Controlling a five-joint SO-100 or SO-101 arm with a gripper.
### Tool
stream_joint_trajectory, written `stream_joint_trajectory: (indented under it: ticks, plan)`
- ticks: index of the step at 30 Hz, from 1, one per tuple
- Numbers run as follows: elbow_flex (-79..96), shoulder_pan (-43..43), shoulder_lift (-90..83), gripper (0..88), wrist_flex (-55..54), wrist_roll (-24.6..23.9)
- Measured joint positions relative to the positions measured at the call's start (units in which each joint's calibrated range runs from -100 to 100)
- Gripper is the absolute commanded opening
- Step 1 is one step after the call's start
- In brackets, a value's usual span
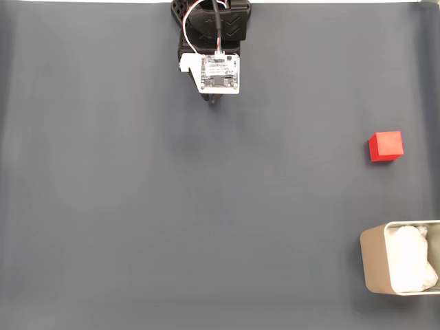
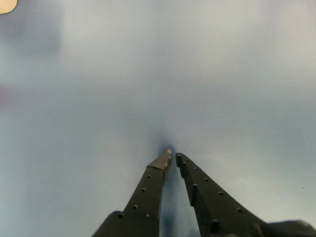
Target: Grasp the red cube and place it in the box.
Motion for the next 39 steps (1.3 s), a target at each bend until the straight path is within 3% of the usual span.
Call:
stream_joint_trajectory:
  ticks: [18, 27, 35, 39]
  plan:
    - [0.0, 0.0, 0.0, 0.0, -1.59, -0.05]
    - [-0.81, 0.22, 1.56, 0.0, -22.43, 0.29]
    - [-17.45, 0.82, 14.68, 0.0, -29.44, 0.88]
    - [-35.71, 0.82, 28.4, 0.0, -29.12, 0.88]
